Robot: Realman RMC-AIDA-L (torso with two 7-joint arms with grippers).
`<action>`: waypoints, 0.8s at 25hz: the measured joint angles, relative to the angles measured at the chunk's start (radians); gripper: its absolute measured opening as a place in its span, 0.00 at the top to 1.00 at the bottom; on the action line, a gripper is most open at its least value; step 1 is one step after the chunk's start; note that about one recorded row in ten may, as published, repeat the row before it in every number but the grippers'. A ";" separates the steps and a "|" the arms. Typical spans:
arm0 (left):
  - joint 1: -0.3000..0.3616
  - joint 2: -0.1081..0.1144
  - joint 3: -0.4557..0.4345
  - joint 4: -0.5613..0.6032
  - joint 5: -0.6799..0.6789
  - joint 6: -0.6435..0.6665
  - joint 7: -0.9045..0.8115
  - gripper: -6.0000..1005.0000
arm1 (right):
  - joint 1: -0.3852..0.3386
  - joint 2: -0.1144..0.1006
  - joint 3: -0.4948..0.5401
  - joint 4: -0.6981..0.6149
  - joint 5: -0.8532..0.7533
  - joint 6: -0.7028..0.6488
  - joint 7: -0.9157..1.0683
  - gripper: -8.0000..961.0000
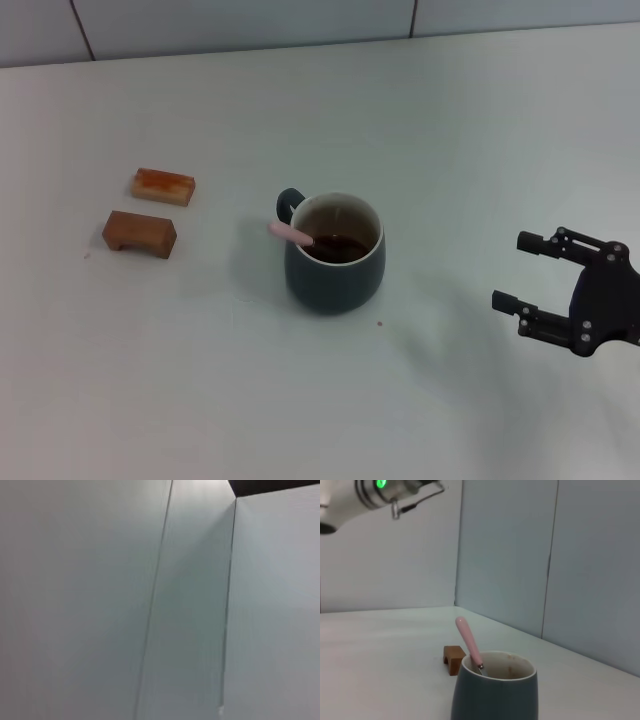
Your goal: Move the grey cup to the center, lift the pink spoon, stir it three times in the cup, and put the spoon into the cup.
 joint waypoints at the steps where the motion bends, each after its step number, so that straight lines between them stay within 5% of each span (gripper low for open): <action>1: 0.016 -0.001 0.006 -0.034 -0.019 0.013 0.078 0.47 | 0.000 0.000 0.000 0.000 0.000 0.002 -0.001 0.22; 3: 0.065 0.000 0.018 -0.142 -0.028 0.052 0.317 0.47 | 0.001 0.000 0.000 0.000 0.001 0.010 -0.002 0.22; 12: 0.206 0.000 0.036 -0.370 -0.020 0.091 0.790 0.48 | -0.012 -0.001 0.000 0.001 0.026 0.024 -0.005 0.22; 20: 0.255 0.004 0.043 -0.531 0.010 0.094 0.909 0.47 | -0.017 -0.002 0.022 0.002 0.027 0.025 -0.005 0.22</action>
